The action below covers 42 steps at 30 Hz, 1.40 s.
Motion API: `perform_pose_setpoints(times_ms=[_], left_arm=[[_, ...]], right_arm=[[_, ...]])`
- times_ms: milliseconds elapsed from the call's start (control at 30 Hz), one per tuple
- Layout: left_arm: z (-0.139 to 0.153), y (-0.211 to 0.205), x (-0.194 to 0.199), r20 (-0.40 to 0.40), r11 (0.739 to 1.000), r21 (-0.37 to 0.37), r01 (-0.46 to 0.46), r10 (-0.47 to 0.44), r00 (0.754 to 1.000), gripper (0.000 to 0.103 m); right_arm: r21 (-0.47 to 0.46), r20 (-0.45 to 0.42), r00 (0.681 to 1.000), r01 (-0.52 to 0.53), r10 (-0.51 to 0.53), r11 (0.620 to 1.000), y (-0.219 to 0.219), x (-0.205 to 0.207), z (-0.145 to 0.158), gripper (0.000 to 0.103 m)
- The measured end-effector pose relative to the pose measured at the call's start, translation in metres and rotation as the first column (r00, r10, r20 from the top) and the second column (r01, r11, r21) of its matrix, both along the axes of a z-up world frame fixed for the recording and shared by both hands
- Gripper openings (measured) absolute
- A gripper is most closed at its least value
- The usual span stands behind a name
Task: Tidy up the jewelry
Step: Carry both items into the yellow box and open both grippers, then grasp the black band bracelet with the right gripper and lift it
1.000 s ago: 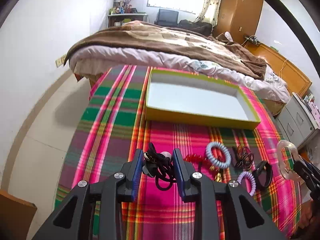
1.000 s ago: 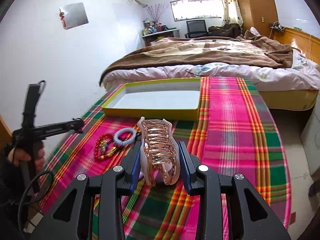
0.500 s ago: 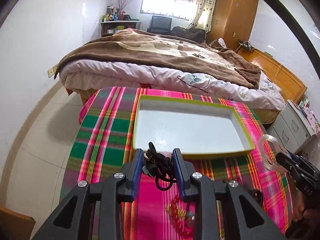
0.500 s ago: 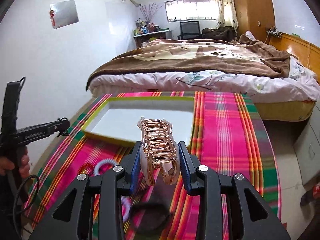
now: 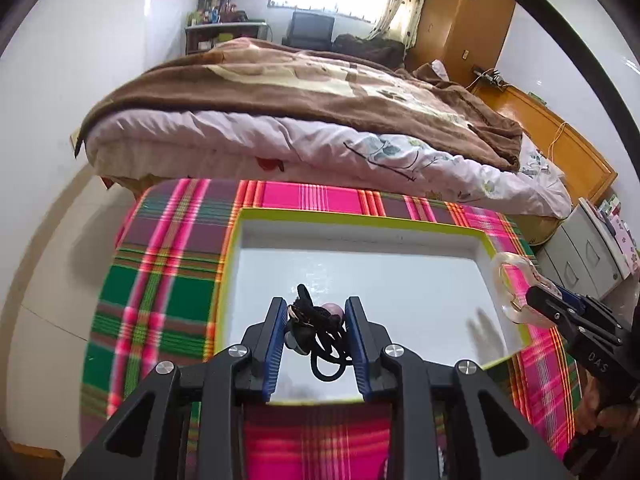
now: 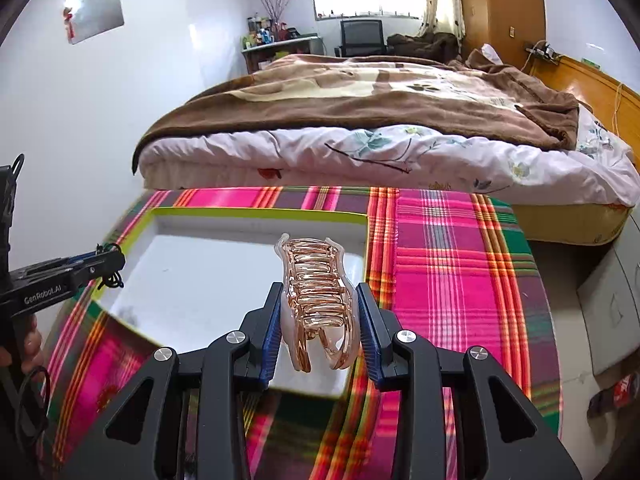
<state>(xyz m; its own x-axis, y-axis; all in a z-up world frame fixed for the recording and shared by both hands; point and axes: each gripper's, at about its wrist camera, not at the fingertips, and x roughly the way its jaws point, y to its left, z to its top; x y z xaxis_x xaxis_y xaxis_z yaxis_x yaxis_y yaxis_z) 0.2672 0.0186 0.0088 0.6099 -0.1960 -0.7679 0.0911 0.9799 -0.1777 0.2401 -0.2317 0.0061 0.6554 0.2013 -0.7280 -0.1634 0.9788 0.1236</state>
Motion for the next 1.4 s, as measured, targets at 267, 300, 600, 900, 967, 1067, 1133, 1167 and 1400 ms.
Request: perform_pose_setpoints(times_ms=[267,300,600,900,967,1067,1133,1167,1400], left_arm=[[-0.023,-0.010,0.020,-0.044,1.000,0.023,0.010,-0.009,0.999,0.030],[-0.025,-0.009,0.022,-0.047,1.000,0.025,0.007,-0.006,0.999,0.030],[-0.039,-0.009,0.027,-0.077,0.999,0.044,-0.005,0.008,0.997,0.030],[-0.043,-0.011,0.027,-0.090,0.999,0.045,-0.013,0.017,0.996,0.047],[-0.043,-0.011,0.026,-0.092,0.999,0.044,-0.015,0.019,0.996,0.049],[-0.041,-0.011,0.023,-0.086,0.998,0.061,-0.022,0.027,0.996,0.061],[-0.038,-0.013,0.020,-0.072,0.997,0.080,-0.021,0.027,0.997,0.065],[-0.037,-0.014,0.018,-0.068,0.996,0.084,-0.020,0.026,0.997,0.065],[-0.024,-0.017,-0.001,-0.054,0.997,0.077,-0.017,0.021,0.998,0.072]], right_arm=[[-0.026,-0.011,1.000,0.002,-0.002,1.000,0.007,0.015,-0.014,0.036],[-0.032,-0.011,1.000,0.000,-0.001,0.999,0.009,0.016,-0.015,0.036],[-0.067,-0.001,1.000,0.000,-0.001,0.998,0.016,0.021,-0.019,0.036],[-0.062,0.004,1.000,0.008,-0.008,0.998,0.017,0.023,-0.021,0.036],[-0.059,0.002,1.000,0.007,-0.006,0.998,0.018,0.023,-0.021,0.037],[-0.041,0.013,1.000,0.006,-0.006,0.999,0.017,0.020,-0.018,0.051],[-0.026,0.024,1.000,0.009,-0.008,1.000,0.016,0.017,-0.015,0.053],[-0.022,0.026,1.000,0.011,-0.010,1.000,0.016,0.016,-0.013,0.053],[-0.022,0.048,0.999,0.012,-0.011,1.000,0.016,0.002,-0.003,0.054]])
